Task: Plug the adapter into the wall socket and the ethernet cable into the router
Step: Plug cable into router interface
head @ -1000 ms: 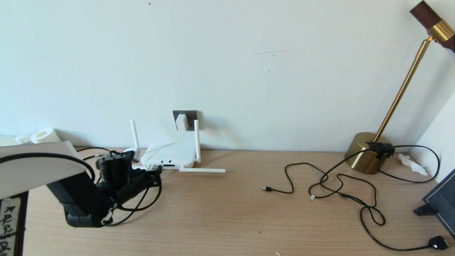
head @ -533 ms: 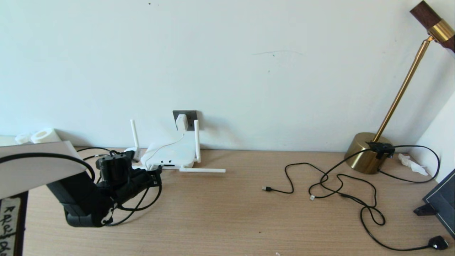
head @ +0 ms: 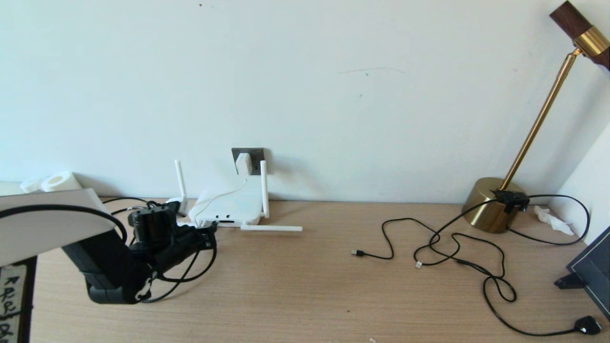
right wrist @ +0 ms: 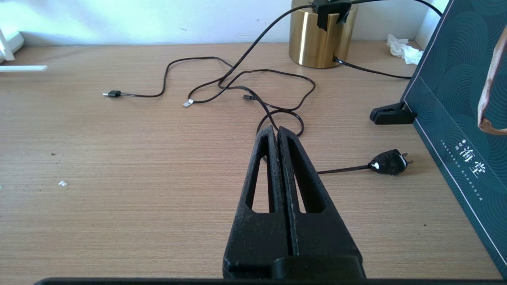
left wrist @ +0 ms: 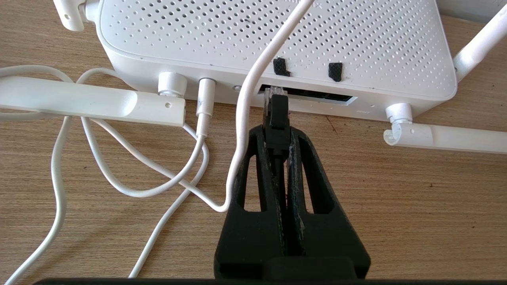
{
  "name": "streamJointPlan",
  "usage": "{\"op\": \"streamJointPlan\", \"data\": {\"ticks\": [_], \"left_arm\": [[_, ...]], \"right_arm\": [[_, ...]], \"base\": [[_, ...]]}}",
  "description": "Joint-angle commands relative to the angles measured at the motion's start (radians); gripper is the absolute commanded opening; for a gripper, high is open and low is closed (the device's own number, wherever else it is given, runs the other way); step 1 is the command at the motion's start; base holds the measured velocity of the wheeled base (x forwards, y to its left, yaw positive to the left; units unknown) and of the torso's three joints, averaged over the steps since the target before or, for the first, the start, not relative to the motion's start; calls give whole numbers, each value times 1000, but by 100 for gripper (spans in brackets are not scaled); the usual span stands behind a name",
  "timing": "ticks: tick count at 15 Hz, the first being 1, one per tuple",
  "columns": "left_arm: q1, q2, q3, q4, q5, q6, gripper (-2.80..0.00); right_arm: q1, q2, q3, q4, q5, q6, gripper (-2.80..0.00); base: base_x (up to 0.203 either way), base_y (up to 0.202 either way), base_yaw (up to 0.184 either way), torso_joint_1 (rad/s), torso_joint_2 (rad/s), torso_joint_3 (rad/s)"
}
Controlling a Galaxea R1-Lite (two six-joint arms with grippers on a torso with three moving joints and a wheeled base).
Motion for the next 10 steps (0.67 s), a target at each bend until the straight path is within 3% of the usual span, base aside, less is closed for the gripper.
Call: {"op": "streamJointPlan", "data": {"ticks": [1, 10], "left_arm": [[1, -3, 0, -7, -1, -1, -280], [1, 8, -12, -6, -2, -1, -280]], "right_arm": [[0, 2, 0, -1, 1, 0, -280], [0, 2, 0, -1, -1, 0, -280]], "base": [[0, 0, 0, 0, 0, 0], [0, 0, 0, 0, 0, 0]]}}
